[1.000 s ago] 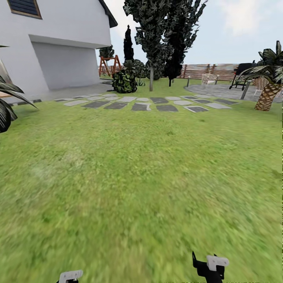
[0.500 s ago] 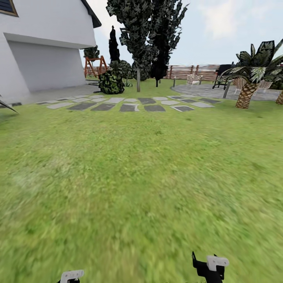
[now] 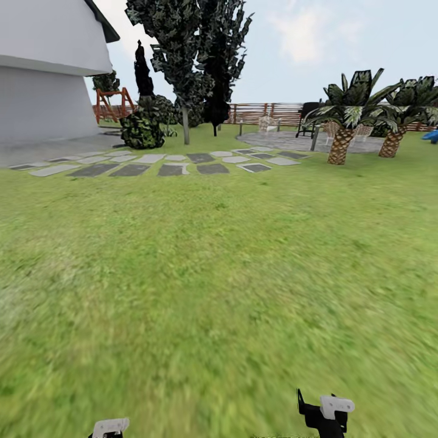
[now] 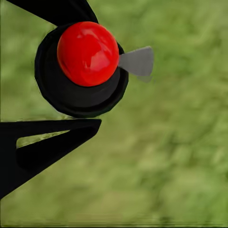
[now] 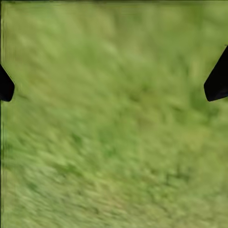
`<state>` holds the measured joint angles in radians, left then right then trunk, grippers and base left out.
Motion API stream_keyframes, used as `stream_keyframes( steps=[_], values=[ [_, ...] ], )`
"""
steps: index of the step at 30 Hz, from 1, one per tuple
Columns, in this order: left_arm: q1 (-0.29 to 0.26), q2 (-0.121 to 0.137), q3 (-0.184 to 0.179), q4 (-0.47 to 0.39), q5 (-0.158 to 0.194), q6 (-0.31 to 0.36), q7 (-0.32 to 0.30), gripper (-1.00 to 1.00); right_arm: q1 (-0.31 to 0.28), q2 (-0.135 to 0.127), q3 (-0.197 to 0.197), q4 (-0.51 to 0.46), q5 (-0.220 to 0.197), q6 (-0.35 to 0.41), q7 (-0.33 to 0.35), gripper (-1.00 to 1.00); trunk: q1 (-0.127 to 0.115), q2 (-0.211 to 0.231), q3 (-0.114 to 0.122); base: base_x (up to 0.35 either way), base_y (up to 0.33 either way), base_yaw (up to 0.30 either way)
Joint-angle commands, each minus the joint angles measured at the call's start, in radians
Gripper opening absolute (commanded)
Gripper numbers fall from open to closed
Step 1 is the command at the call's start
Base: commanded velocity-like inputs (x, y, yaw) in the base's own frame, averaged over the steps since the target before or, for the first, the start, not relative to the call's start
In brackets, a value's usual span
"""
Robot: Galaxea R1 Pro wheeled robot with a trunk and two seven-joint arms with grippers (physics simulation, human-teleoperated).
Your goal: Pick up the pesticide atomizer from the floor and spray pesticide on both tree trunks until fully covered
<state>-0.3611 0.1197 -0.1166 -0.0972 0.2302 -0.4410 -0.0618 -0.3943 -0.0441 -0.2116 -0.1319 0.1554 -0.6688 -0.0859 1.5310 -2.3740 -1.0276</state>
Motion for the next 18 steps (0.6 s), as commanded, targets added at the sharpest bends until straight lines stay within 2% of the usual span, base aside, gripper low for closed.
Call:
stream_keyframes(
  steps=[1, 18],
  values=[
    [0.000, 0.000, 0.000, 0.000, 0.000, 0.000, 0.000, -1.00, 0.000, 0.000, 0.000, 0.000, 0.000, 0.000, 0.000, 1.00, 0.000, 0.000, 0.001, 0.000, 0.000, -0.289],
    [-0.001, 0.007, 0.006, -0.003, 0.007, 0.009, 0.017, -1.00, 0.000, 0.001, 0.000, 0.000, 0.001, 0.000, 0.000, 1.00, 0.000, 0.000, 0.010, 0.000, 0.000, -0.289]
  ],
)
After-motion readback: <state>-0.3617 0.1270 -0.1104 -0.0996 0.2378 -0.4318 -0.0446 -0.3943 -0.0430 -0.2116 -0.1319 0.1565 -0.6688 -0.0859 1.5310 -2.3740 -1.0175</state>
